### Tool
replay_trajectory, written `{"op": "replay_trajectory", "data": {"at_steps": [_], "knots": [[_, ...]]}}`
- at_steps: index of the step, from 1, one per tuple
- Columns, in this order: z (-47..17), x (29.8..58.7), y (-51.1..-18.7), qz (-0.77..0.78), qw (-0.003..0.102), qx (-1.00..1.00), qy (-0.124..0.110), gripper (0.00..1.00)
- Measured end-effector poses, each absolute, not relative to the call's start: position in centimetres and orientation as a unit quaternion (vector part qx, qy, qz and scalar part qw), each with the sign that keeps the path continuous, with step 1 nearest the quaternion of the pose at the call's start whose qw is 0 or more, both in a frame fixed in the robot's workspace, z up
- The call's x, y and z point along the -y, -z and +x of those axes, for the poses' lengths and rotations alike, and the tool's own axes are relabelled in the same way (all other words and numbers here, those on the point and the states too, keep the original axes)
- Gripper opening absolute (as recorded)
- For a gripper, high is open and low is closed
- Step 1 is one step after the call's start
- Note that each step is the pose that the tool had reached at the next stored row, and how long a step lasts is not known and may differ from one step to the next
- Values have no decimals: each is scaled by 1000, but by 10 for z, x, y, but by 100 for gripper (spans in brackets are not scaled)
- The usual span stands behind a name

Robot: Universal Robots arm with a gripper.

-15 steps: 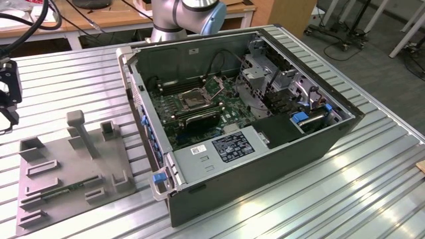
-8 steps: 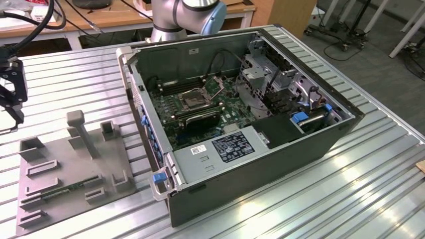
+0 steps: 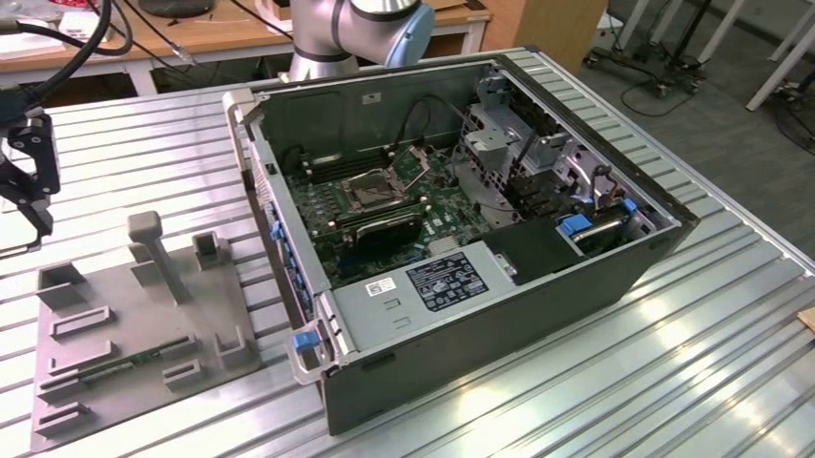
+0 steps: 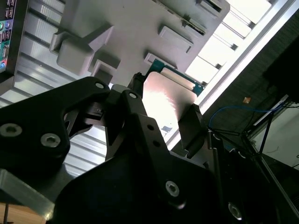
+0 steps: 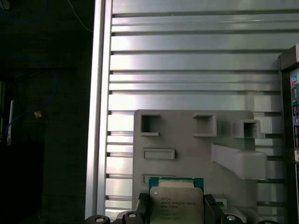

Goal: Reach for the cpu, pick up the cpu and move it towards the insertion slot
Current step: 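Pick up the cpu and move it towards the insertion slot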

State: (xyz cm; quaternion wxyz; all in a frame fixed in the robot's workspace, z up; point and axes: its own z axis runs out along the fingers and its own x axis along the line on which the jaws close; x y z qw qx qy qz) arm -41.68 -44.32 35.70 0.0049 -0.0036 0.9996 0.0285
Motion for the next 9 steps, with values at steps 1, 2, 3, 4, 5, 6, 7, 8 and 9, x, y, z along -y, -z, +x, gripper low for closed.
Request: {"op": "replay_trajectory", "data": {"at_steps": [1, 2, 3, 4, 5, 6, 7, 8, 9], "knots": [[-416, 443, -357, -4, 5, -1000, -28, 54], [-416, 443, -357, -4, 5, -1000, -28, 54], [-416, 443, -357, -4, 5, -1000, -29, 54], [-416, 443, -357, -4, 5, -1000, -28, 54], [-414, 443, -357, -4, 5, -1000, -28, 54], [-414, 443, -358, -4, 5, -1000, -28, 54], [-414, 443, -358, -4, 5, -1000, -28, 54], [-414, 443, -358, -4, 5, -1000, -28, 54], [-413, 443, -358, -4, 5, -1000, -28, 54]]}}
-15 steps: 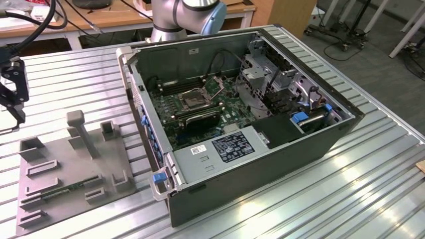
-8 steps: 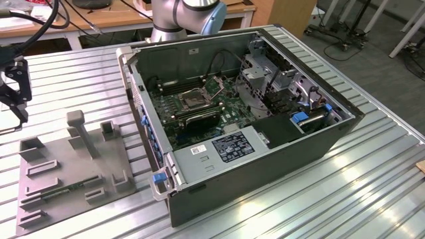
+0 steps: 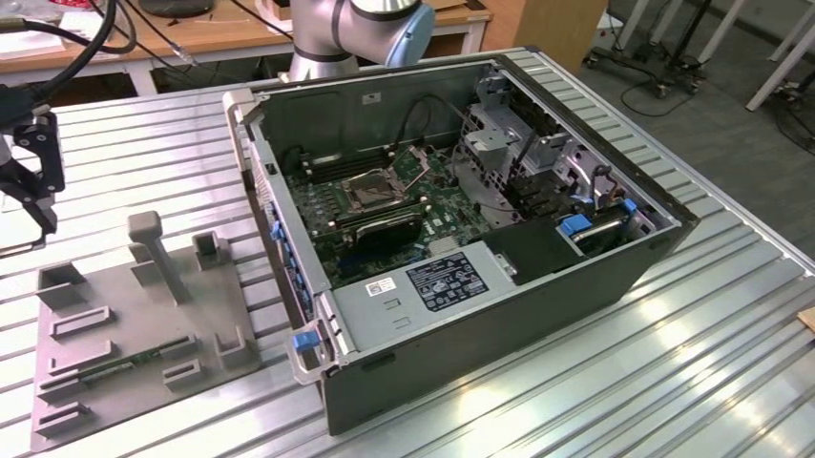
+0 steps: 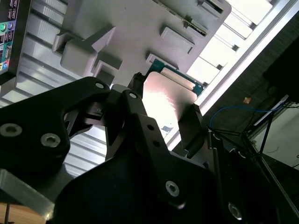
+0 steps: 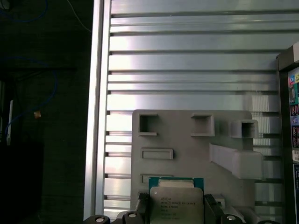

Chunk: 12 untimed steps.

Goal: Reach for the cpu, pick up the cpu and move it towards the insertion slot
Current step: 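Pick up the cpu and move it towards the insertion slot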

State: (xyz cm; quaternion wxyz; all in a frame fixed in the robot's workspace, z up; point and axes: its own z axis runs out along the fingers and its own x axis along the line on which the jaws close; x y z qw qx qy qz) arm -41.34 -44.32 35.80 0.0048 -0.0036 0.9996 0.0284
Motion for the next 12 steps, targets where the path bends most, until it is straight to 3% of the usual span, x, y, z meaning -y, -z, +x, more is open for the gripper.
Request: {"op": "replay_trajectory", "data": {"at_steps": [12], "knots": [[-411, 443, -358, -4, 5, -1000, -28, 54]]}}
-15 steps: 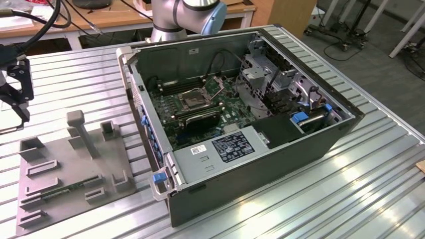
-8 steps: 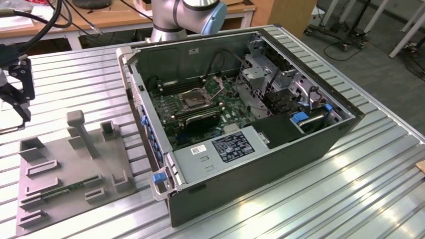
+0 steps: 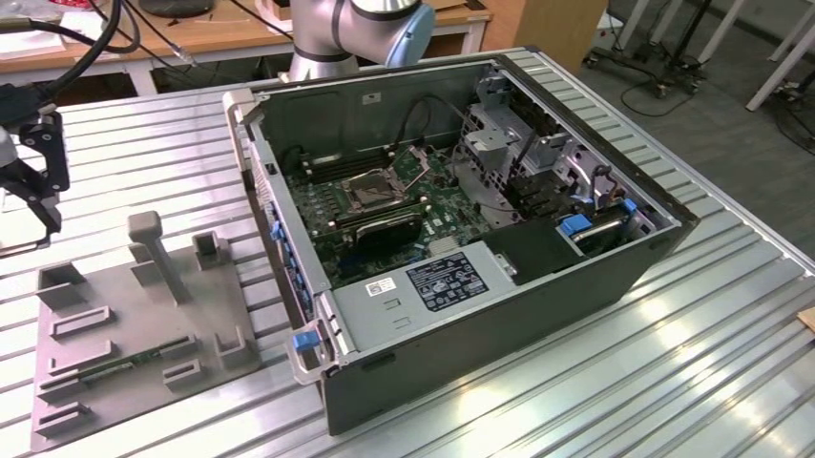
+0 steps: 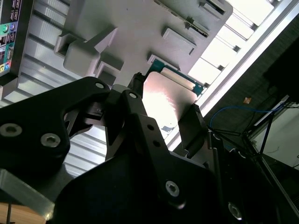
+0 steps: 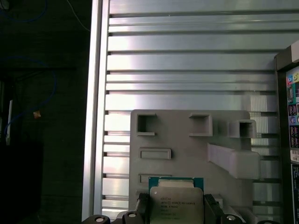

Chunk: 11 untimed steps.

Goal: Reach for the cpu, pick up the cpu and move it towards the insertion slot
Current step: 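Pick up the cpu and move it towards the insertion slot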

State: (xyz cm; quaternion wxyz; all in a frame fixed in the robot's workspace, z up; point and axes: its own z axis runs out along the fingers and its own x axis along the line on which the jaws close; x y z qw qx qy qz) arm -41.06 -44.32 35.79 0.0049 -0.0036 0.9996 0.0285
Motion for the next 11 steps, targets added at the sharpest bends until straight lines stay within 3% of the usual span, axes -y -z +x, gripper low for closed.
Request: {"op": "replay_trajectory", "data": {"at_steps": [11], "knots": [[-411, 443, -361, -4, 5, -1000, -28, 54]]}}
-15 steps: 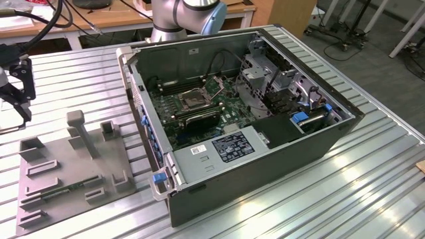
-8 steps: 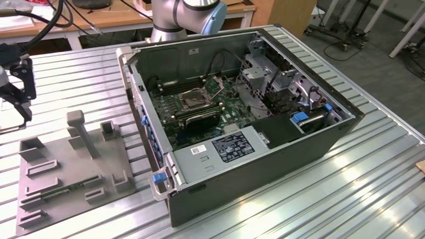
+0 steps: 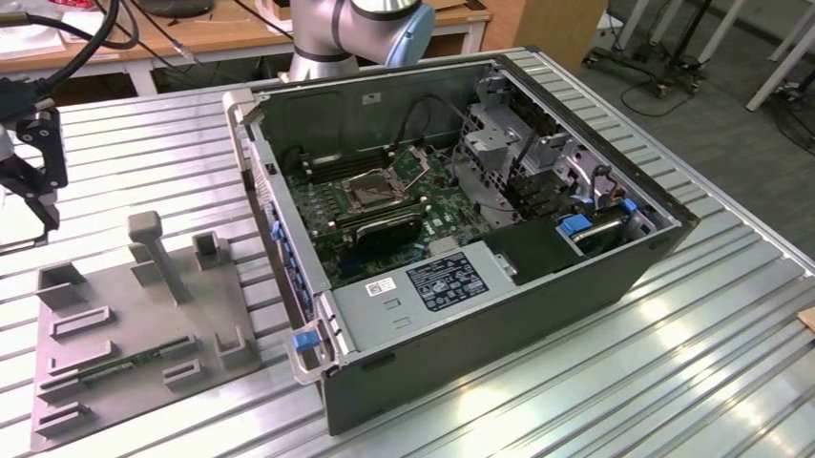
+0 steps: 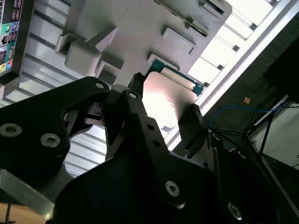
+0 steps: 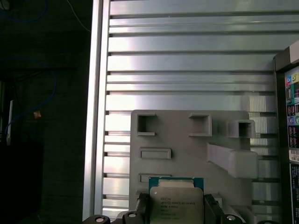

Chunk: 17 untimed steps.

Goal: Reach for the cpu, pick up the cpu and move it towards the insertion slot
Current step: 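Pick up the cpu and move it towards the insertion slot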

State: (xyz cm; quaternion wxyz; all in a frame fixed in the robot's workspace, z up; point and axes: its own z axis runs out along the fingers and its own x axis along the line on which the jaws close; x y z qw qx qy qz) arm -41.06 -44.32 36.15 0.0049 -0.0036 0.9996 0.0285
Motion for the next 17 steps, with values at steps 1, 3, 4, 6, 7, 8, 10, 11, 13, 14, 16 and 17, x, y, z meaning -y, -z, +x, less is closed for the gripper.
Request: {"op": "replay_trajectory", "data": {"at_steps": [1, 3, 4, 6, 7, 8, 10, 11, 13, 14, 16, 17], "knots": [[-411, 443, -362, -4, 5, -1000, -28, 54], [-410, 443, -362, -4, 5, -1000, -28, 54], [-410, 443, -362, -4, 5, -1000, -28, 54], [-409, 443, -362, -4, 5, -1000, -28, 54], [-408, 443, -362, -4, 5, -1000, -28, 54], [-407, 443, -362, -4, 5, -1000, -28, 54], [-406, 443, -362, -4, 5, -1000, -28, 54], [-405, 443, -362, -4, 5, -1000, -28, 54], [-403, 443, -362, -4, 5, -1000, -28, 54], [-402, 443, -362, -4, 5, -1000, -28, 54], [-400, 443, -362, -4, 5, -1000, -28, 54], [-399, 443, -362, -4, 5, -1000, -28, 54]]}}
